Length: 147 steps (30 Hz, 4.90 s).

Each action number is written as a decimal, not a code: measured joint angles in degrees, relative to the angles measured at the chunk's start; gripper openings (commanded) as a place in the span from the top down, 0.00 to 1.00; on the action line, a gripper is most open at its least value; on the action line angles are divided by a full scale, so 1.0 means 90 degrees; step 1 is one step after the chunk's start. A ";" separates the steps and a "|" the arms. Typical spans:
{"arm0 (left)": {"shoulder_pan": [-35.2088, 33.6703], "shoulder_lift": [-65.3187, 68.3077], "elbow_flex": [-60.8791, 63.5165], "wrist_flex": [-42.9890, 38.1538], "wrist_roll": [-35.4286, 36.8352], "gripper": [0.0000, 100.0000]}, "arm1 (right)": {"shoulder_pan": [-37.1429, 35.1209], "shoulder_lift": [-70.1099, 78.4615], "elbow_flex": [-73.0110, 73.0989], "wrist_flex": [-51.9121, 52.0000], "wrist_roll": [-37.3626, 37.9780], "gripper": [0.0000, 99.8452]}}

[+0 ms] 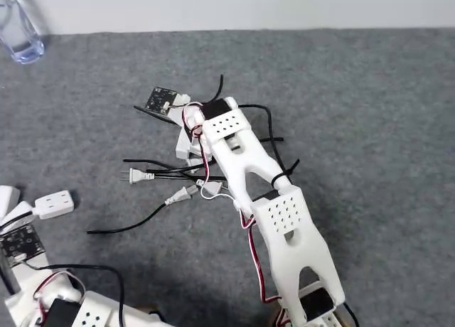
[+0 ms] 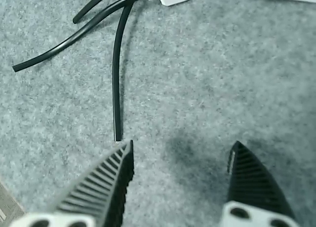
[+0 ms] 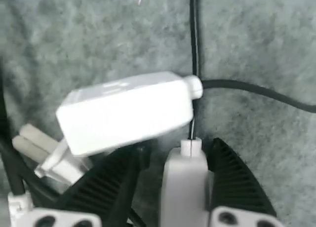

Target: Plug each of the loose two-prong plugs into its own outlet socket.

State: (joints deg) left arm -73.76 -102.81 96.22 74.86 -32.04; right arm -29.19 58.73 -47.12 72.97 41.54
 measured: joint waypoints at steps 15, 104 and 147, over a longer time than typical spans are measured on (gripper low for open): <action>0.0000 0.0010 0.0000 0.0000 0.0000 0.71 | 0.0000 -0.0186 -0.0733 0.1768 0.0293 0.99; 0.0010 0.0049 0.0000 0.0000 0.0010 0.71 | -0.3751 -0.0361 -0.2833 0.0498 0.1827 0.18; 0.0049 0.0049 0.0000 0.0000 0.0000 0.71 | 0.3477 -0.2413 -0.4933 0.3077 -0.0713 0.18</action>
State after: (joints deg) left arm -73.32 -102.37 96.22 74.86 -32.04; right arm 2.11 37.01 -91.52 100.66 35.12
